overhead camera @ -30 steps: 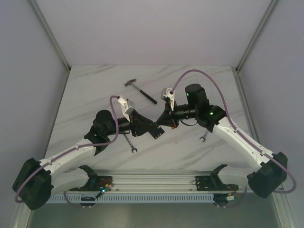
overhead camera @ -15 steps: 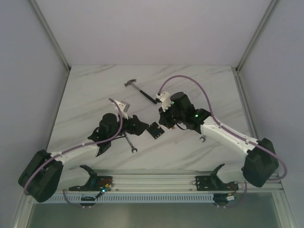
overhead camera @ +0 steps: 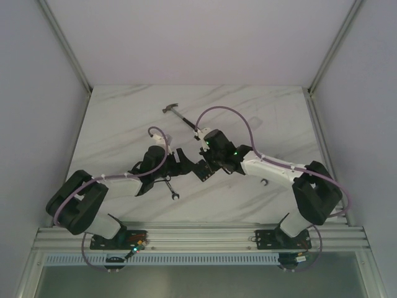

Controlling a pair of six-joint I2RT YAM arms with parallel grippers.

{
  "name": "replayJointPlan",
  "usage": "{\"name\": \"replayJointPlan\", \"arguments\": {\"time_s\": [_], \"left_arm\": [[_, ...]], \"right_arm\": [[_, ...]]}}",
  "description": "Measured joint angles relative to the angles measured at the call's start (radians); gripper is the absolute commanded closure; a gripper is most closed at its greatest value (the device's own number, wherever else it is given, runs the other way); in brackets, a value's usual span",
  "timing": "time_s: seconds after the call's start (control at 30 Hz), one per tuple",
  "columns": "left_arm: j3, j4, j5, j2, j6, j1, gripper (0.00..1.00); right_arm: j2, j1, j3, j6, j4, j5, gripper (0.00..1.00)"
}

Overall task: Snap on the fuse box
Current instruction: Install the fuse at the fuse box base.

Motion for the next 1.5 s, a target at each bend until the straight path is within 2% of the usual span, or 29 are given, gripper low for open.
{"name": "replayJointPlan", "arguments": {"time_s": [0.37, 0.5, 0.8, 1.5], "left_arm": [[0.005, 0.008, -0.004, 0.075, -0.108, 0.004, 0.31], [0.006, 0.008, -0.006, 0.09, -0.13, 0.004, 0.39], [0.035, 0.01, -0.006, 0.148, -0.154, 0.004, 0.49], [0.072, 0.013, -0.003, 0.206, -0.191, 0.004, 0.61]], "right_arm": [[0.083, 0.045, 0.001, 0.044, 0.03, 0.075, 1.0], [0.108, 0.053, 0.005, 0.048, 0.035, 0.087, 1.0], [0.143, 0.059, 0.014, 0.049, 0.042, 0.109, 1.0], [0.181, 0.081, 0.06, 0.051, 0.019, 0.151, 1.0]]}}
